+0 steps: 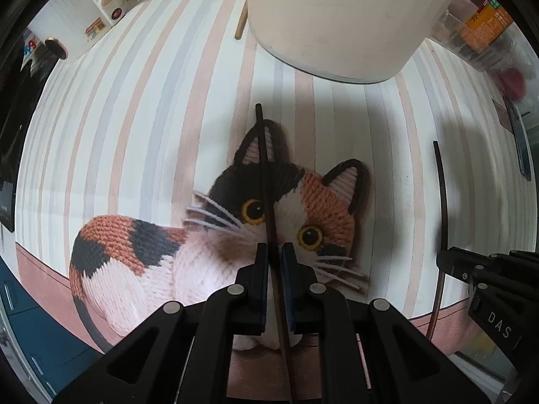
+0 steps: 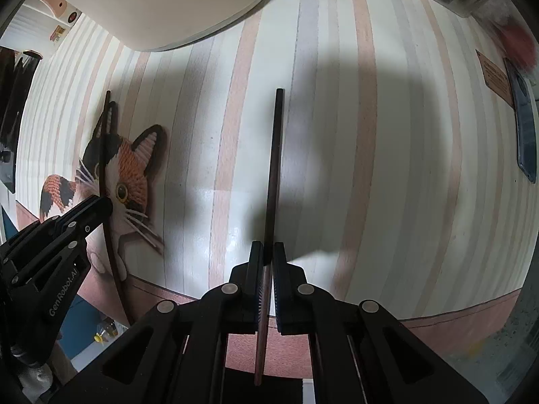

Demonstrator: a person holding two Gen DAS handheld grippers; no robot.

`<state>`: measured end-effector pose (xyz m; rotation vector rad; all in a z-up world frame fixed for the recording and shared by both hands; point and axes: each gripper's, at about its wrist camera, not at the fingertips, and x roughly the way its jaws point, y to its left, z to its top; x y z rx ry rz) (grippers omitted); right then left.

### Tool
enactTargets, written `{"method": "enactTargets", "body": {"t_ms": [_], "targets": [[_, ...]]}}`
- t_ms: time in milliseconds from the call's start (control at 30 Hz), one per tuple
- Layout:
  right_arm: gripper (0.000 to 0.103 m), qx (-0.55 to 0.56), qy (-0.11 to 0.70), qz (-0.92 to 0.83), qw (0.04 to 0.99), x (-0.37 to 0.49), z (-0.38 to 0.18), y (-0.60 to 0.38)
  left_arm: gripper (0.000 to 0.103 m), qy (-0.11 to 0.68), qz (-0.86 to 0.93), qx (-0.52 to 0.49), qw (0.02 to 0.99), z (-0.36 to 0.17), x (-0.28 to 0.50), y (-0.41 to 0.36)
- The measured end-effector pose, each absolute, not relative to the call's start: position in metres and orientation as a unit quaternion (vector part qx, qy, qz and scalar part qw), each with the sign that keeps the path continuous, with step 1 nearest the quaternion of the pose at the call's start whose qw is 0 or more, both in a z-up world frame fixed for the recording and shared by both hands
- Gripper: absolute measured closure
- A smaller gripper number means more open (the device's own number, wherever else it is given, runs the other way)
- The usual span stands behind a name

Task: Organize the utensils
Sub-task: 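Grasp a dark chopstick with the left tool while the right tool grasps another, then lift both dark chopsticks upright and carry them over the beige holder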

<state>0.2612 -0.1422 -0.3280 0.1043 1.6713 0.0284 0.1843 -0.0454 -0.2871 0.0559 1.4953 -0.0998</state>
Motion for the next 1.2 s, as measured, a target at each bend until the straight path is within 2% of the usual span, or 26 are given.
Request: {"method": "enactTargets", "body": {"t_ms": [233, 367, 867, 1200], "targets": [[0.098, 0.095, 0.739, 0.011, 0.667, 0.271, -0.33, -0.153, 0.1, 0.674, -0.054, 0.021, 0.736, -0.284, 0.196, -0.05], [0.098, 0.089, 0.711, 0.0, 0.698, 0.269, -0.318, -0.16, 0.1, 0.643, -0.053, 0.014, 0.764, -0.257, 0.192, -0.042], [0.098, 0.087, 0.558, -0.024, 0.825, 0.249, -0.218, -0.162, 0.1, 0.502, -0.061, 0.004, 0.862, -0.141, 0.187, -0.015], [0.098, 0.092, 0.449, -0.016, 0.889, 0.253, -0.121, -0.159, 0.1, 0.414, -0.059, -0.015, 0.908, -0.063, 0.19, 0.006]]}}
